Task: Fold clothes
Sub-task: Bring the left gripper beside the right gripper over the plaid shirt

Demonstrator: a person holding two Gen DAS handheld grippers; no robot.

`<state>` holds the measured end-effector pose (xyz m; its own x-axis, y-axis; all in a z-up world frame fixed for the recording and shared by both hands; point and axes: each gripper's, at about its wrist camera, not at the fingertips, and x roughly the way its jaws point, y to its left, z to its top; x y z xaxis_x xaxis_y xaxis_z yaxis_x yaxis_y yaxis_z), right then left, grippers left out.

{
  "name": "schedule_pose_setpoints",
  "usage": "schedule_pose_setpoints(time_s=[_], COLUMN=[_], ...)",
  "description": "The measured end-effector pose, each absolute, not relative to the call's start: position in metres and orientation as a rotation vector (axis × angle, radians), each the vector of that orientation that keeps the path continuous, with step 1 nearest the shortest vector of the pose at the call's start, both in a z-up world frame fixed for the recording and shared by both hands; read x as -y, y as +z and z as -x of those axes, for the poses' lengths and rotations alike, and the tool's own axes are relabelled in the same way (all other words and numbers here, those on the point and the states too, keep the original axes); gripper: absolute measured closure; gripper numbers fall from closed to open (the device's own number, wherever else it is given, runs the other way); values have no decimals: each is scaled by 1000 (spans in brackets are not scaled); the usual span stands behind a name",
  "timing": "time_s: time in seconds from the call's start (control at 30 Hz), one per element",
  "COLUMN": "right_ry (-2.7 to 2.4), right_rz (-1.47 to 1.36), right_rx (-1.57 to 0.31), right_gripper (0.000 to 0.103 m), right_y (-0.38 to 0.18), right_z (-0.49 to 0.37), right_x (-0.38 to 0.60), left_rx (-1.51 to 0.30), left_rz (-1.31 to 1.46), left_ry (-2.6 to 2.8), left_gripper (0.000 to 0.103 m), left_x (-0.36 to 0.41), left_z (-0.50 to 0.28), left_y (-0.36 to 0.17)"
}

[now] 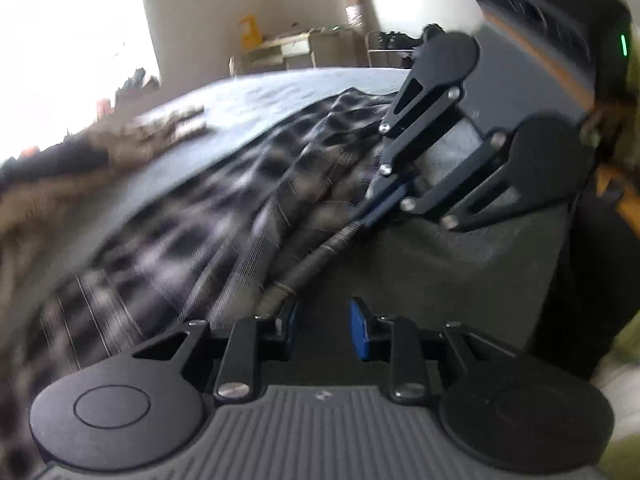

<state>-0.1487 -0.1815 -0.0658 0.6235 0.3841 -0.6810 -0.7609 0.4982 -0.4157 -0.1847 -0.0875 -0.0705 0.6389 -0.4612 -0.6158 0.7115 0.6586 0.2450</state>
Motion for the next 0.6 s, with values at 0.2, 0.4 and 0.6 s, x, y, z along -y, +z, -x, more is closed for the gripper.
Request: schedule_pose_setpoints(time_s=[0.2, 0.4, 0.6], right_ry=[730, 735, 672], right_rz=[757, 723, 767], right_rx=[-542, -561, -543], right_gripper=[103, 103, 103], right_y=[-68, -65, -68], right_z=[156, 159, 176], right_x=[183, 191, 215], left_rx=[-417, -283, -280], left_rz=[-708, -813, -805], left_ry=[-674, -689, -686], left_gripper=[74, 75, 74], left_x=[109, 116, 122], left_z=[189, 218, 223], left_y=[-81, -80, -84])
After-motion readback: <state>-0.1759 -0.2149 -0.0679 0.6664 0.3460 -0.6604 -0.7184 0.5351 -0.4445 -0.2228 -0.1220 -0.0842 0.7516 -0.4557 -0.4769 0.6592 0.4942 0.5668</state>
